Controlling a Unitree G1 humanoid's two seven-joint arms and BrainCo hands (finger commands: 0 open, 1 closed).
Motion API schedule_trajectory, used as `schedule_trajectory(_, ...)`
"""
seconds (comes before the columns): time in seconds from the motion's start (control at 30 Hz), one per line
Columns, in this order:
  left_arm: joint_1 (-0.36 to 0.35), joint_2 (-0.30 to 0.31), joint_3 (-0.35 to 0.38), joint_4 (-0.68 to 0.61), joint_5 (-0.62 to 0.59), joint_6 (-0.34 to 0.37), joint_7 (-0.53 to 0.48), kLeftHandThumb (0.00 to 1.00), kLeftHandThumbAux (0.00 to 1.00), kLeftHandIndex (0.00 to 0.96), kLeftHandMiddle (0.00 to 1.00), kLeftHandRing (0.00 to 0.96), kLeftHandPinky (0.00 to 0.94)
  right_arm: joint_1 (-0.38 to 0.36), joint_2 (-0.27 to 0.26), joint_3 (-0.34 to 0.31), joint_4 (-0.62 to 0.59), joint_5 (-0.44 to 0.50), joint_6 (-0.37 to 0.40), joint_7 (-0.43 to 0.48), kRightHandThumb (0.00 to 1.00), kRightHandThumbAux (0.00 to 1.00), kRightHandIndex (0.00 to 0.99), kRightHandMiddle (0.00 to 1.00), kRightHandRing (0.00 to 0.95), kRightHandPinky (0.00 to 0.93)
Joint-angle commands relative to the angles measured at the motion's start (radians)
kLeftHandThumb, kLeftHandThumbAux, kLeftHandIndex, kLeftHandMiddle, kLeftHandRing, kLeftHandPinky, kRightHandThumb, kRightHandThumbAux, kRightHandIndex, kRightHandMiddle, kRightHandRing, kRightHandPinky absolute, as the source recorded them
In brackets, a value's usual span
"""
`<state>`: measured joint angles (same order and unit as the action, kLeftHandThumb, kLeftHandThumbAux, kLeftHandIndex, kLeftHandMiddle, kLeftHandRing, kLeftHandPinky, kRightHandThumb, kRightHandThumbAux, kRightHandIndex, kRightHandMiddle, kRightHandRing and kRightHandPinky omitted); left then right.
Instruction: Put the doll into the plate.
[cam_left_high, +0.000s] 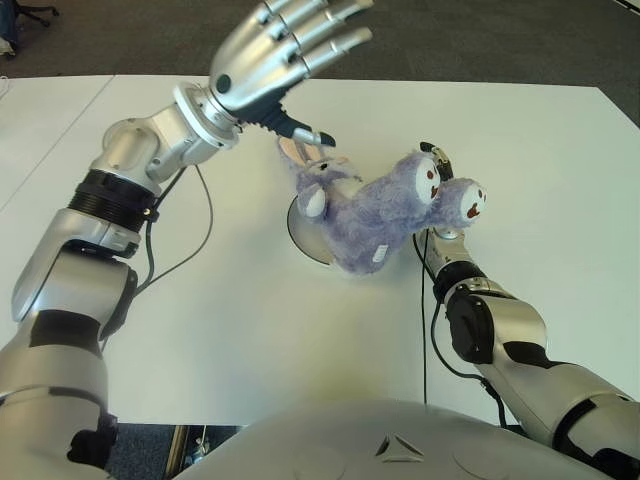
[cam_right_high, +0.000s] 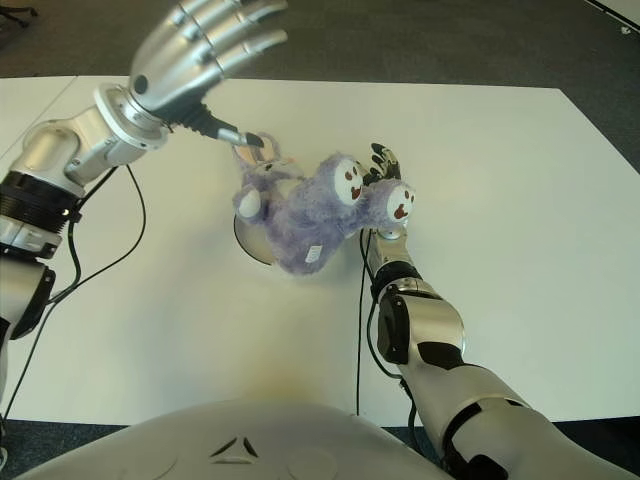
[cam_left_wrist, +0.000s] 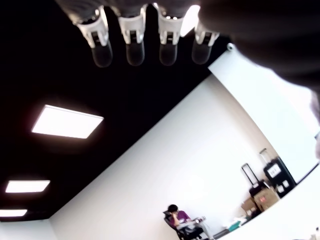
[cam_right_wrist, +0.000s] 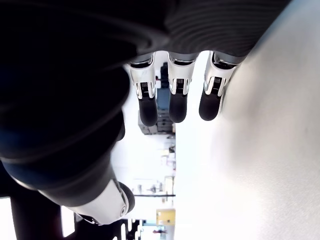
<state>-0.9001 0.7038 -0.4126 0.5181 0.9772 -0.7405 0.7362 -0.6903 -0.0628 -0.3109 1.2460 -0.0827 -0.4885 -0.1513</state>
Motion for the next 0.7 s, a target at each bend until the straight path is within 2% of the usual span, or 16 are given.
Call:
schedule_trajectory(0.03,-0.021,0.011,0.05,0.135,-0.089,-0.02,-0.045,0.0,0.32,0.0,0.0,0.0,0.0,0.162,0.042,-0.032,0.114,0.044,0.142,0.006,0.43,0.874,0.206,0.145,0.116,0.128)
schedule_trajectory(0.13,-0.045,-0.01,0.072,0.229,-0.123,0.003,-0.041,0.0,0.321,0.0,0.016,0.0,0.0,0.161,0.042,-0.03,0.115,0.04,0.147,0.005,0.435,0.869,0.207,0.143,0.112,0.115)
schedule_trajectory(0.23,-0.059,-0.038,0.092,0.305,-0.178,0.027,-0.079,0.0,0.336,0.0,0.021,0.0,0.0,0.16,0.042,-0.027,0.115,0.035,0.15,0.003,0.425,0.869,0.198,0.131,0.096,0.084)
schedule_trajectory(0.4,-0.071,-0.06,0.095,0.384,-0.205,0.051,-0.097,0.0,0.351,0.0,0.011,0.0,0.0,0.16,0.041,-0.03,0.115,0.035,0.15,0.005,0.409,0.875,0.194,0.121,0.082,0.075)
schedule_trajectory(0.5,-0.106,-0.119,0.104,0.554,-0.244,0.075,-0.096,0.0,0.368,0.0,0.009,0.001,0.008,0.16,0.04,-0.023,0.115,0.028,0.149,-0.001,0.386,0.882,0.182,0.12,0.085,0.096)
schedule_trajectory(0.7,-0.149,-0.189,0.155,0.708,-0.344,0.091,-0.145,0.0,0.364,0.0,0.026,0.021,0.029,0.161,0.046,-0.029,0.114,0.033,0.14,-0.004,0.401,0.882,0.19,0.132,0.101,0.115)
